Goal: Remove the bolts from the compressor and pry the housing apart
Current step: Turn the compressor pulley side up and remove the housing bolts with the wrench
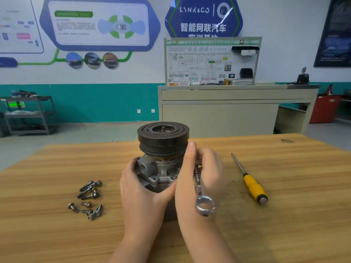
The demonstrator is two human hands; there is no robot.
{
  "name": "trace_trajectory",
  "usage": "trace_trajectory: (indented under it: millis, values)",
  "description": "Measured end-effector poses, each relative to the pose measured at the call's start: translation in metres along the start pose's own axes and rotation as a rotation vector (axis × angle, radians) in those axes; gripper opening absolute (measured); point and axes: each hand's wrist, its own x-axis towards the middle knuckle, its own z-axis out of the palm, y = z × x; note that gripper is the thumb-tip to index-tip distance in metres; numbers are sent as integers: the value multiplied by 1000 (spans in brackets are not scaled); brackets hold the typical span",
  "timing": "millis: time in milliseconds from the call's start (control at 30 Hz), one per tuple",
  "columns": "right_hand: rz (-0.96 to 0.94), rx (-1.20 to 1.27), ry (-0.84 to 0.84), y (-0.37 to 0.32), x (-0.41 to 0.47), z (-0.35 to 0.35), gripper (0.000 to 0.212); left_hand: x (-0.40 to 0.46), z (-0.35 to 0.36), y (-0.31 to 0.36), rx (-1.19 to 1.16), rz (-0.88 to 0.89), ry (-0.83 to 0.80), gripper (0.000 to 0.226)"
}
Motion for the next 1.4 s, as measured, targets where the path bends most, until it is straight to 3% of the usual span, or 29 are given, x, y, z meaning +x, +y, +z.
trace_trajectory:
  millis: [67,133,267,333,400,500,533,600,700,767,900,1200,1333,1400]
  values:
    - [126,145,78,8,10,-4,31,-1,-1,3,1,16,16,109]
    - [383,328,75,21,28,-7,27,-2,-1,5,-13,13,26,110]
    - [906,621,-116,58,68,9,22,-2,0,6,-28,16,22,108]
    - [1103,764,-319,72,85,24,19,-1,0,6,-14,18,29,110]
    - [1204,791,-619,82,95,39,17,-1,1,5,-9,25,29,112]
    - [1180,814,-1005,90,106,48,19,1,0,2,-9,35,21,105]
    - [1167,868,-1044,92,110,49,21,1,-1,1,-11,38,20,106]
    - [1184,1006,-947,91,115,43,26,2,0,1,-5,46,15,105]
    - [1048,1039,-648,85,114,20,27,2,0,0,15,59,15,100]
    - [866,992,-567,80,105,3,22,2,0,1,22,61,19,104]
    - [611,784,-476,63,81,-22,12,1,-1,3,3,53,27,107]
    - [186,535,-357,32,40,-28,17,4,-4,-2,11,69,-21,102]
    - [-287,229,-320,27,22,-21,22,5,-6,-3,11,74,-34,106]
    - [-271,175,-196,29,14,-18,23,5,-7,-3,-5,72,-54,103]
